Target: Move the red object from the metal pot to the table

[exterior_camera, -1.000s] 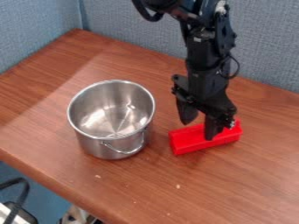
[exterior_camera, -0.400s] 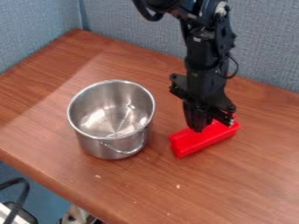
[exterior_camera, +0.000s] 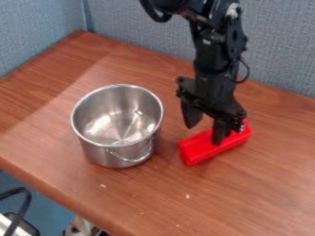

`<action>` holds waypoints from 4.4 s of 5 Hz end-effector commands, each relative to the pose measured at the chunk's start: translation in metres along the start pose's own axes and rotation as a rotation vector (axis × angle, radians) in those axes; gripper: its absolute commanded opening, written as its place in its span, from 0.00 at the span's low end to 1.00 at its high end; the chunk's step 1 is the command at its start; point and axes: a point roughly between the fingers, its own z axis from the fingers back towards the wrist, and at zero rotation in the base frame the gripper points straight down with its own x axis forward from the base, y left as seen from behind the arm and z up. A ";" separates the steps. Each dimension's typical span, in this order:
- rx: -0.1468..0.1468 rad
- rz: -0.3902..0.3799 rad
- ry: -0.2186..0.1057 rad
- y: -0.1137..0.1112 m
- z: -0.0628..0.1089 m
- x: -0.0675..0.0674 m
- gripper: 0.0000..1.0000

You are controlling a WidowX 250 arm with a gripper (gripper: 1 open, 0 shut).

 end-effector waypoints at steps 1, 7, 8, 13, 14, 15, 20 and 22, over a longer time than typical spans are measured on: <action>0.009 -0.004 -0.017 0.000 0.004 0.003 0.00; 0.021 0.015 -0.012 0.000 -0.009 0.001 1.00; 0.018 0.021 -0.023 0.002 -0.013 0.002 0.00; 0.025 0.057 -0.019 0.004 -0.020 0.002 0.00; 0.031 0.056 -0.012 0.005 -0.020 0.003 1.00; 0.036 0.056 0.000 0.006 -0.015 0.003 1.00; 0.059 0.050 0.012 0.007 0.001 0.008 1.00; 0.060 0.053 0.003 0.008 0.003 0.010 1.00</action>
